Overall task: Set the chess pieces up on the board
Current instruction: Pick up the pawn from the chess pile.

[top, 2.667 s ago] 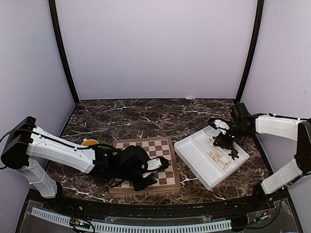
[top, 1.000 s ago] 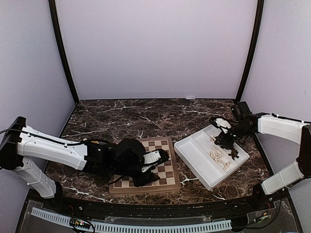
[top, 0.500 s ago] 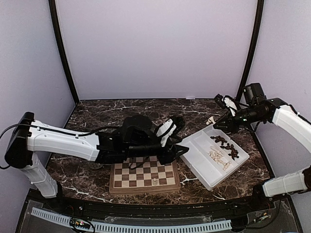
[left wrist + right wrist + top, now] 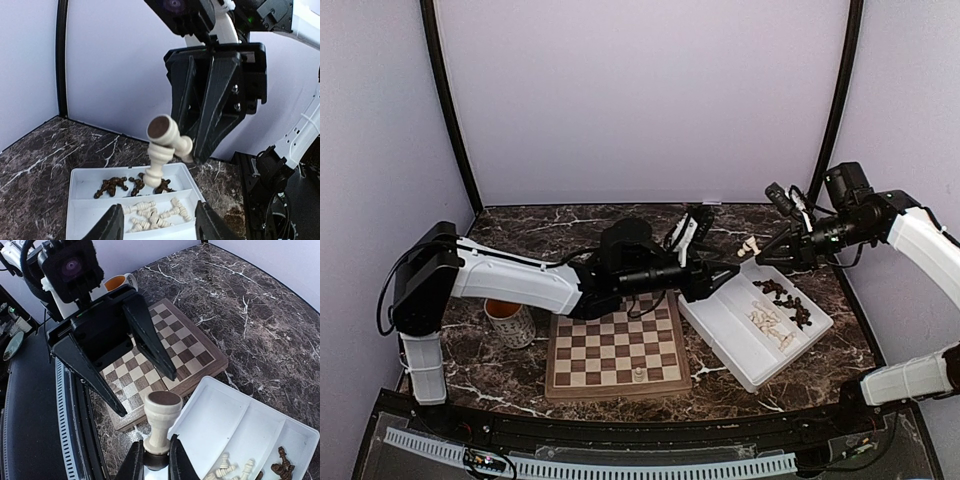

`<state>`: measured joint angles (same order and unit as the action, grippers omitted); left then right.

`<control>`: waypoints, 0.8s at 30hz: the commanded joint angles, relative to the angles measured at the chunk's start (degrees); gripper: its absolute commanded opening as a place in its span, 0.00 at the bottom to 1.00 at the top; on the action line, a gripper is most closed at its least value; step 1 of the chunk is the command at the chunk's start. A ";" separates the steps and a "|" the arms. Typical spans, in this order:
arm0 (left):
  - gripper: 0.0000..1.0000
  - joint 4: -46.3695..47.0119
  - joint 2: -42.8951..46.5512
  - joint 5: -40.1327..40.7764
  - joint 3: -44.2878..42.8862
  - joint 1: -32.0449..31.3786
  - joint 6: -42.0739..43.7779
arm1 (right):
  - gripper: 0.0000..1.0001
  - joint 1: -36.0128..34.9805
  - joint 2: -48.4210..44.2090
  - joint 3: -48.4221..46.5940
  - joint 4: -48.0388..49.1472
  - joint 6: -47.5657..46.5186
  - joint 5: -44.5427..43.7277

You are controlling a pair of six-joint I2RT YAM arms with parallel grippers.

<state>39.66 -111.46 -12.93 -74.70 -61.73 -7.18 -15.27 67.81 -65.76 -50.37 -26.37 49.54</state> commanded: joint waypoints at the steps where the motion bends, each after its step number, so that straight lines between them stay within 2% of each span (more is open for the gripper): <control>1: 0.49 7.37 -1.62 -4.75 -3.08 0.91 -2.56 | 0.05 -0.05 -0.66 -0.78 -1.05 -0.90 3.36; 11: 0.42 7.35 -3.92 -7.69 -5.87 1.09 -2.00 | 0.05 0.07 -0.19 -0.60 -0.78 -0.86 3.60; 17: 0.34 7.45 -4.59 -7.55 -6.71 1.09 -1.87 | 0.05 0.05 0.04 -0.69 -0.67 -0.92 3.68; 24: 0.20 7.90 -4.91 -7.28 -7.12 1.26 -1.74 | 0.05 0.15 0.13 -0.29 -0.19 -0.73 3.42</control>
<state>45.41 -116.38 -19.68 -79.79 -60.84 -9.37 -15.25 67.88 -65.73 -51.05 -26.74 52.07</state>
